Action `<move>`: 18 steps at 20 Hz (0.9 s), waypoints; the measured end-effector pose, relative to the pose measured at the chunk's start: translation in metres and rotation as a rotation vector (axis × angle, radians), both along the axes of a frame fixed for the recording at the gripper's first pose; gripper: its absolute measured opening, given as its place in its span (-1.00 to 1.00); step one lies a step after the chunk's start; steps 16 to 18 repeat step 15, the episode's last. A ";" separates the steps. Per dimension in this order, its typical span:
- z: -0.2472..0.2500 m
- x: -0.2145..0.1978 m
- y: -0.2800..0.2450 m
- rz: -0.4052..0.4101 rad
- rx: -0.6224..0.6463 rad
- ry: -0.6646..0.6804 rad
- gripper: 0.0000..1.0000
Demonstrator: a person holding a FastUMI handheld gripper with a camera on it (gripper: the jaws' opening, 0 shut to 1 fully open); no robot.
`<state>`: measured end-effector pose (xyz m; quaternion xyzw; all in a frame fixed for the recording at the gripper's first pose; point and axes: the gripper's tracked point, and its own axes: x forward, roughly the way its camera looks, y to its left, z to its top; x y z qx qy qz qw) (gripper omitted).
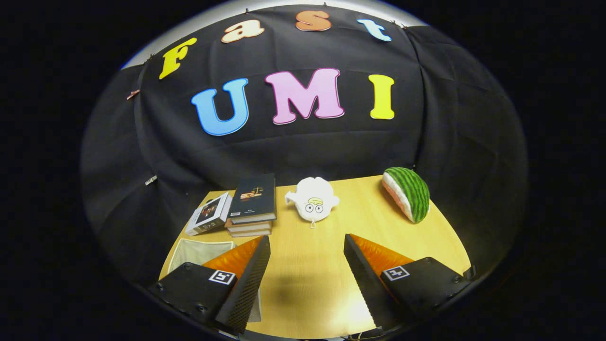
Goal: Open the storage box then place both shoes into the box .Put the left shoe in first, then the right shoe, with the right side of both shoes facing outward in a uniform manner.
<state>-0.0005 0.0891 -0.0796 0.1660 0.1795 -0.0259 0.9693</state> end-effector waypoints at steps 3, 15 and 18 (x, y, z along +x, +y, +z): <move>-0.006 -0.001 -0.042 -0.028 0.013 -0.003 0.93; -0.002 -0.026 -0.204 -0.140 -0.039 -0.115 0.93; -0.002 -0.026 -0.204 -0.140 -0.039 -0.115 0.93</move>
